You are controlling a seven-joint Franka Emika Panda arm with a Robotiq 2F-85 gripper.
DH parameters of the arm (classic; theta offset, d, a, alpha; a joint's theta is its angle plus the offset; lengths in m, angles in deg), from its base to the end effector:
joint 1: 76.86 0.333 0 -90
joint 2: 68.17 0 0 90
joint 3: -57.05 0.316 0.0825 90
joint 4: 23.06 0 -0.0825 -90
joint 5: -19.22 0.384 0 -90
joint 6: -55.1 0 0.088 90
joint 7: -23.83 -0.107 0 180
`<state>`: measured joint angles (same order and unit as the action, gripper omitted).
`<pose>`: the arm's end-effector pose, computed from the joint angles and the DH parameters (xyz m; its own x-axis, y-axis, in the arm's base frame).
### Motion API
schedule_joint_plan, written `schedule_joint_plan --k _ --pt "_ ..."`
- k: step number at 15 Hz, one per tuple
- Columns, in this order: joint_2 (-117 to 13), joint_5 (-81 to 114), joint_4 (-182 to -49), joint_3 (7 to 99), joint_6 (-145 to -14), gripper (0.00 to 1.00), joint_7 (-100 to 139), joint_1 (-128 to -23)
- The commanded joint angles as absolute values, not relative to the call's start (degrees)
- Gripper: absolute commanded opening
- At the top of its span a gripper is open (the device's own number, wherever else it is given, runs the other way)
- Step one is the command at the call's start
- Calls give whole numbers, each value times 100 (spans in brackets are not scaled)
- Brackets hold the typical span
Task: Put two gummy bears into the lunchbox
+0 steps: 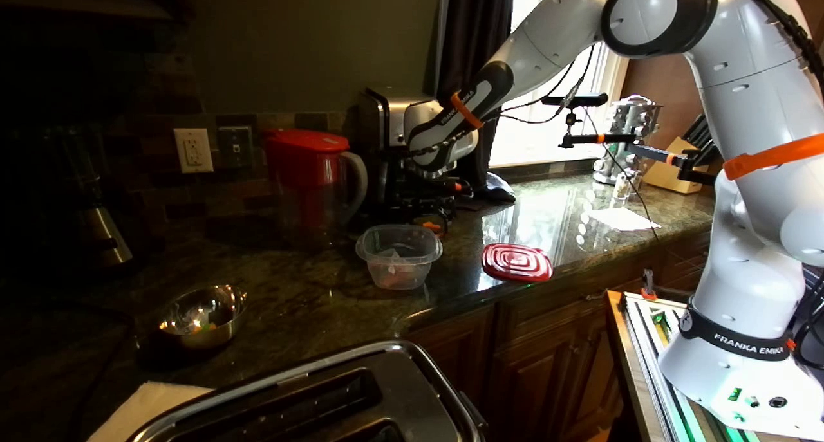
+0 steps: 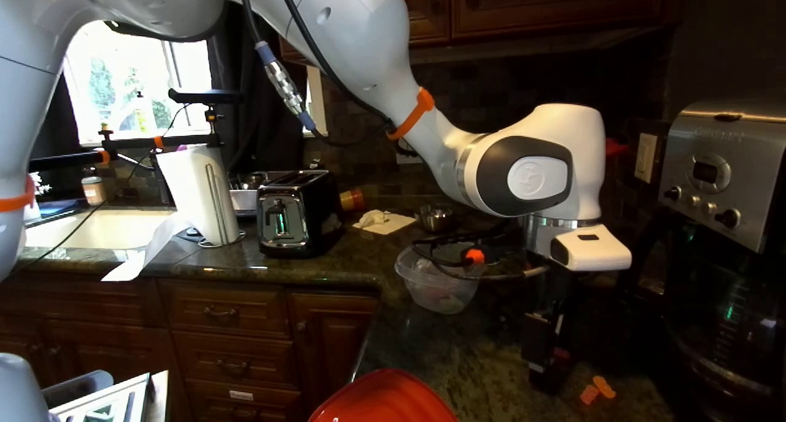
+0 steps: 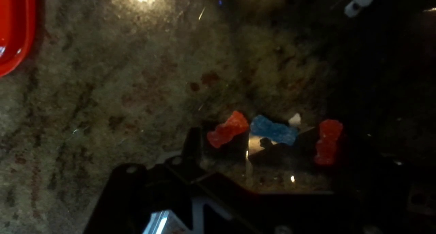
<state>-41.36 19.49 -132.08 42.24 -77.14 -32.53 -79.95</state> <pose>0.5973 -0.1846 0.2565 0.2937 -0.9536 0.0664 -0.9527 -0.2863 0.1024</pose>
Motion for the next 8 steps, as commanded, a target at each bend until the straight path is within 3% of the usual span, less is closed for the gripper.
schedule_joint_plan --k 1,4,5,6,8 --pt "-4177 2099 -13387 4330 -7889 100 -3291 -8057" --pt "-4131 2219 -13361 4367 -7934 100 -3235 -8109" --pt "-4131 2263 -13365 4374 -7948 93 -3225 -8124" --pt "-4125 2308 -13368 4383 -7975 74 -3203 -8146" --pt "-4109 2437 -13364 4415 -8076 58 -3155 -8188"
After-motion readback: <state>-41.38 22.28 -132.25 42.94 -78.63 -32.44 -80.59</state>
